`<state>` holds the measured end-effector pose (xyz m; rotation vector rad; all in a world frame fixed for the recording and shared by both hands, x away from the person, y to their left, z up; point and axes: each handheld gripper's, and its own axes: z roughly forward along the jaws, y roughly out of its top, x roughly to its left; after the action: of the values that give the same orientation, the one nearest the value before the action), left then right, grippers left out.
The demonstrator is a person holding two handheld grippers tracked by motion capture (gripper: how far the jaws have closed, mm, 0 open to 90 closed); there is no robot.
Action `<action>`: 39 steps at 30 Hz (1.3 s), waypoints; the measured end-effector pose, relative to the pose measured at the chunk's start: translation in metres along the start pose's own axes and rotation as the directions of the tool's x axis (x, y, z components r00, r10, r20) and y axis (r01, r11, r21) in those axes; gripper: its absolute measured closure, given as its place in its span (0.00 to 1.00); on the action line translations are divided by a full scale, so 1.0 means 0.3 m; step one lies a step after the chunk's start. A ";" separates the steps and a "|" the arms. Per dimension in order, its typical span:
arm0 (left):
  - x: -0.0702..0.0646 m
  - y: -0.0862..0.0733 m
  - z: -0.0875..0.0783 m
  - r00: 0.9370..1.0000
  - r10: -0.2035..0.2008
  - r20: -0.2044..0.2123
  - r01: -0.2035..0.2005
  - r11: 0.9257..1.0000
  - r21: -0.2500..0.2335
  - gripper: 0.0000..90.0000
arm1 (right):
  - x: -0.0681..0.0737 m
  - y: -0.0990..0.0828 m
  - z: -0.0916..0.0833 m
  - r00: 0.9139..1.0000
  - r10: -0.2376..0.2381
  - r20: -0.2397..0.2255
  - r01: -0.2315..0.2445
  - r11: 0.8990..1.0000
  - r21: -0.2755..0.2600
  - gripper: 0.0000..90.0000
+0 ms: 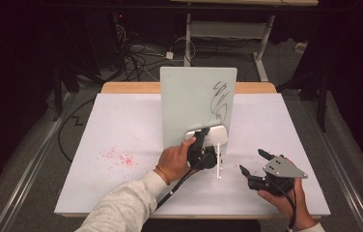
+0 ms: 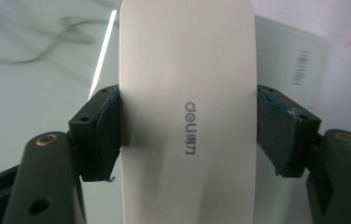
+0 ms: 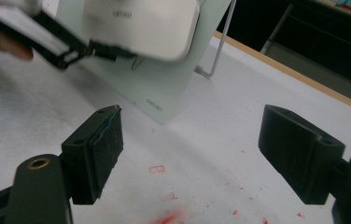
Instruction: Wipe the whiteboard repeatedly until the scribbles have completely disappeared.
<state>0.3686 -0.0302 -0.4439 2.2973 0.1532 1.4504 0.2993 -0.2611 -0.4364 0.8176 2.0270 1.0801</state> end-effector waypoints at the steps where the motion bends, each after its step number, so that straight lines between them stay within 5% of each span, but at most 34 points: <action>1: 0.026 -0.004 -0.005 1.000 -0.026 -0.007 0.026 1.000 -0.001 0.32 | 0.002 0.001 0.000 1.000 0.000 0.000 0.000 1.000 0.000 0.25; 4: 0.079 -0.020 -0.013 0.994 -0.111 -0.017 0.110 0.994 -0.022 0.32 | 0.003 0.000 0.000 1.000 -0.007 -0.003 0.007 1.000 0.002 0.25; 8: 0.086 -0.032 -0.019 0.990 -0.137 -0.024 0.136 0.991 -0.012 0.32 | 0.003 -0.001 0.002 1.000 -0.005 -0.004 0.006 1.000 0.004 0.25; 10: 0.063 -0.037 -0.018 0.993 -0.118 -0.018 0.118 0.993 -0.003 0.32 | 0.005 -0.001 0.003 1.000 -0.007 -0.006 0.007 1.000 0.007 0.25; 13: 0.007 -0.050 -0.017 0.999 -0.032 0.016 0.032 0.999 0.023 0.32 | 0.008 -0.003 0.006 1.000 -0.011 -0.012 0.011 1.000 0.015 0.25; 14: -0.039 -0.063 -0.015 0.999 0.031 0.033 -0.032 0.999 0.040 0.32 | 0.008 -0.003 0.007 1.000 -0.011 -0.011 0.011 1.000 0.016 0.25; 15: -0.039 -0.063 -0.015 0.999 0.031 0.033 -0.032 0.999 0.040 0.32 | 0.008 -0.003 0.007 1.000 -0.011 -0.011 0.011 1.000 0.016 0.25; 16: -0.076 -0.080 -0.015 0.995 0.100 0.027 -0.102 0.993 0.064 0.32 | 0.010 -0.003 0.007 1.000 -0.014 -0.007 0.014 1.000 0.021 0.25; 24: -0.114 -0.144 -0.030 0.978 0.197 0.067 -0.203 0.973 0.109 0.32 | 0.007 -0.004 0.009 1.000 -0.013 -0.006 0.013 1.000 0.023 0.25; 27: -0.138 -0.130 -0.021 0.976 0.215 0.041 -0.219 0.968 0.125 0.32 | 0.008 -0.005 0.012 1.000 -0.010 -0.005 0.011 1.000 0.027 0.25; 35: -0.178 -0.047 0.007 0.978 0.207 0.038 -0.210 0.970 0.124 0.32 | 0.006 -0.004 0.011 1.000 -0.011 -0.004 0.011 1.000 0.018 0.25; 36: -0.181 -0.041 0.013 0.982 0.189 0.029 -0.191 0.976 0.104 0.32 | 0.005 -0.004 0.009 1.000 -0.008 -0.005 0.008 1.000 0.020 0.25; 39: -0.174 -0.024 0.018 0.983 0.181 0.033 -0.183 0.978 0.098 0.32 | -0.004 -0.005 0.005 1.000 -0.002 0.004 0.002 1.000 0.012 0.25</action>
<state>0.3508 -0.0412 -0.4926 2.4638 0.0088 1.5347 0.3008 -0.2620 -0.4380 0.8236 2.0320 1.0655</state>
